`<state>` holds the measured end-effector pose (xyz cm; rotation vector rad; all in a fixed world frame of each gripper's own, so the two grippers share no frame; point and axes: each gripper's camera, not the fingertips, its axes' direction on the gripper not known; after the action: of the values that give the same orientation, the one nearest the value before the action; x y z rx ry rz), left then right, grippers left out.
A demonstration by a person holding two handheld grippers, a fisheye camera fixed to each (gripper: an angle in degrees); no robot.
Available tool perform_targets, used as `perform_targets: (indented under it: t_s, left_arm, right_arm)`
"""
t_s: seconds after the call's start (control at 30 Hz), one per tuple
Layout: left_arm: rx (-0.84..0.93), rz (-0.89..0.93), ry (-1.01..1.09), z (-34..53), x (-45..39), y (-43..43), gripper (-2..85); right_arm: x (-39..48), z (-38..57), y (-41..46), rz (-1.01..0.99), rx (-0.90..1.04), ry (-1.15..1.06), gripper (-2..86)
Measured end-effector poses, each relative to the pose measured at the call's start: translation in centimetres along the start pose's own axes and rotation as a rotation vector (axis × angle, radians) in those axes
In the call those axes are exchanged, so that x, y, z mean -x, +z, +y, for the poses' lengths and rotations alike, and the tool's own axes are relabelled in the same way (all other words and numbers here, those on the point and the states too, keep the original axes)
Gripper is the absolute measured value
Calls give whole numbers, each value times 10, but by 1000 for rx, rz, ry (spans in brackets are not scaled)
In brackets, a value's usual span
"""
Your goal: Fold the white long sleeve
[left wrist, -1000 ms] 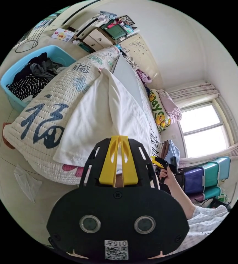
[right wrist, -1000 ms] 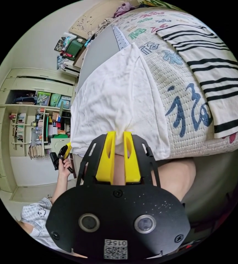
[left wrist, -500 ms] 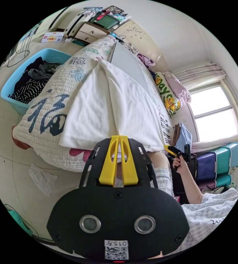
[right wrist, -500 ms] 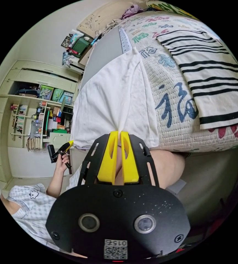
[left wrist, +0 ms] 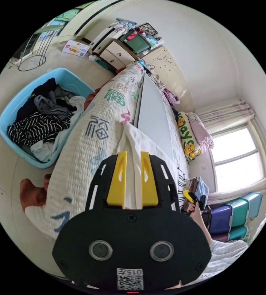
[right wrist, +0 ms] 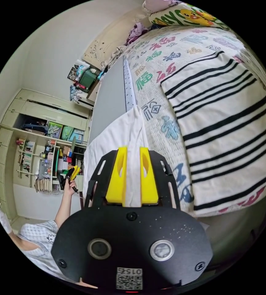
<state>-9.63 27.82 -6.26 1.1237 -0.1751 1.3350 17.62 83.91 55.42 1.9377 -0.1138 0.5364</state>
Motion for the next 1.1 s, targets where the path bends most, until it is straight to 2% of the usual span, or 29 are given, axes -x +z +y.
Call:
perform_targets:
  t_s: [0.13,0.33,0.57,0.67,0.87,1.03,1.1]
  left_arm:
    - [12,-54,13,-27,-9,33,84]
    - [91,12,-78,-45,10,73,123]
    - [73,50,-74,-40,27,86,29]
    - [7,-2,-50,-35,23,80,5]
    - [-23,-12,-28,-29,21,77,-2]
    - [35,-86,-8,5,34,84,10]
    - [58,-32,-13,24,43,79,23]
  right_arm:
    - [-3,-39,26,-41,30,1,88]
    - [-14,-67,55,-91,48,72,107]
    - [-4,-67,70,60,77,61,16]
    - [0,-61,62,105,49,52,2]
    - [23,-50,47,189,24,-26,-3]
    - [20,-25,56,190,72,54,-3]
    - [17,-6,48,169,26,71,-3]
